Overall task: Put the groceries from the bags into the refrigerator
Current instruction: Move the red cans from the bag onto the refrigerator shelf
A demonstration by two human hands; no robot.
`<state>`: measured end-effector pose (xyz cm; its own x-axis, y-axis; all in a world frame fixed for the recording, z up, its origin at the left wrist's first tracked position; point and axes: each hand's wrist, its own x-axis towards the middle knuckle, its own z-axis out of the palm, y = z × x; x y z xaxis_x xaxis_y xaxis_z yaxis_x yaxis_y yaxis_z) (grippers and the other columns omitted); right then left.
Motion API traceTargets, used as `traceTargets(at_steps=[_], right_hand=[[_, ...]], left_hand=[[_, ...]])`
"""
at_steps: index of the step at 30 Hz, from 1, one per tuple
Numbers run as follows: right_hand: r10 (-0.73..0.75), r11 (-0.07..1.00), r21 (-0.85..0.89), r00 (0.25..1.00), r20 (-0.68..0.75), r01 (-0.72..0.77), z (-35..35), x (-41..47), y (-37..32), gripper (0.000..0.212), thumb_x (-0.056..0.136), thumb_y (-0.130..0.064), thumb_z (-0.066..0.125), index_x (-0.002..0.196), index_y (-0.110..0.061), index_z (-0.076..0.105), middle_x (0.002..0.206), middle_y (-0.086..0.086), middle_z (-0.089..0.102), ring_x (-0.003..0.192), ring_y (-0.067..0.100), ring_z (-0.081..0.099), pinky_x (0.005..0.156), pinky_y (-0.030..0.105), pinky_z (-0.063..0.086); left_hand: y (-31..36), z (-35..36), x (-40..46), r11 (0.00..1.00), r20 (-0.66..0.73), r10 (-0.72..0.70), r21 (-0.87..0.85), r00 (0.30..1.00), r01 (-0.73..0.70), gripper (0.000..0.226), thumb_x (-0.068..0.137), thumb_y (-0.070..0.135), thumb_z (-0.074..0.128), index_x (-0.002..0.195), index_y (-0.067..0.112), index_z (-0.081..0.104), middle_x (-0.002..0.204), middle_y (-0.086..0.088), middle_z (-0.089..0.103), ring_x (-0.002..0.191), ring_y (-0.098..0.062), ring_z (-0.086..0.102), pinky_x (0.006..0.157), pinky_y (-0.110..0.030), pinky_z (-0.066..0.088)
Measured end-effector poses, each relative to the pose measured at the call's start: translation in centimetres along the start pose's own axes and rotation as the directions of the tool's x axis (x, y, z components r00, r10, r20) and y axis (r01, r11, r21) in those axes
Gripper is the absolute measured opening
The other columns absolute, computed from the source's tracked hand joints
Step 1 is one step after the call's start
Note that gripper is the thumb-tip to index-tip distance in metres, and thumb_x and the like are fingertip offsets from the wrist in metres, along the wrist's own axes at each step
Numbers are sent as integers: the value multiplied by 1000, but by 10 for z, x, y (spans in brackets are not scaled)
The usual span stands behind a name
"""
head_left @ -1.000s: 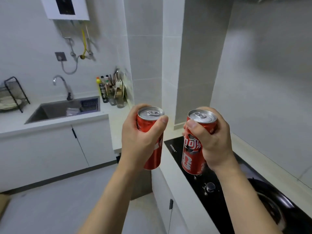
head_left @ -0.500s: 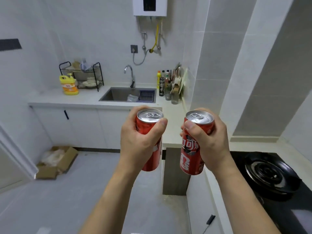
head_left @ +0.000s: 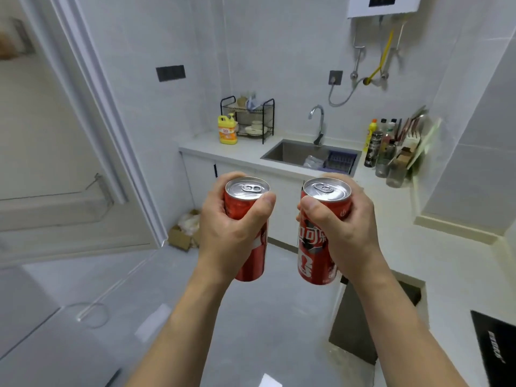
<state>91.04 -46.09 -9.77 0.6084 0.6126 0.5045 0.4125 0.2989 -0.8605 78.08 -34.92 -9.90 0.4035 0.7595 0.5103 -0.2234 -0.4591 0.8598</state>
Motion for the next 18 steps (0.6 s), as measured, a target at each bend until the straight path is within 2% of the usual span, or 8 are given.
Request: traceTargets(at_steps=[4,7,9,14,16,18], right_hand=[[-15,999,51,994,106,10,23,10,8,45,67,-54,70,103,-28,60,92,2,68,86,24,69,76,41,60],[-44,994,103,985,166,27,49,14,6,29,66,-54,70,92,-43,61,87,-5,68,82,21,70,73,36,60],[-51,989,145,975,214,20,71,14,2,25,66,-52,71,88,-47,61,87,-5,69,81,22,70,74,40,60],[-72,966,260,948,310,-11,135,1,-21,31,66,-49,72,92,-34,63,88,2,70,82,25,70,74,47,60],[-87,953,301,932,352,-25,162,-10,-31,34,66,-49,73,93,-31,63,88,4,69,83,27,70,75,49,59],[-95,942,334,913,397,-47,187,-22,-42,39,66,-49,74,95,-27,63,88,6,69,83,29,70,77,53,58]], left_hand=[[-5,-17,-3,999,-88,-12,43,996,15,39,71,45,73,102,25,61,87,-1,69,76,-28,71,66,-41,61],[0,-43,-2,995,-159,26,98,987,-10,40,71,43,74,102,21,61,86,0,68,73,-25,70,62,-36,59],[6,-66,-2,992,-221,50,123,974,-23,38,71,41,74,100,20,61,85,-1,68,73,-28,69,61,-41,59],[26,-131,-20,981,-349,76,195,934,-7,36,71,39,74,98,19,62,81,3,68,72,-24,68,67,-49,60],[33,-158,-34,976,-383,82,220,920,4,35,72,39,74,98,19,62,82,3,67,74,-26,68,68,-55,59],[42,-185,-48,968,-423,98,250,901,12,34,72,40,74,96,21,62,83,2,67,74,-27,67,68,-55,58]])
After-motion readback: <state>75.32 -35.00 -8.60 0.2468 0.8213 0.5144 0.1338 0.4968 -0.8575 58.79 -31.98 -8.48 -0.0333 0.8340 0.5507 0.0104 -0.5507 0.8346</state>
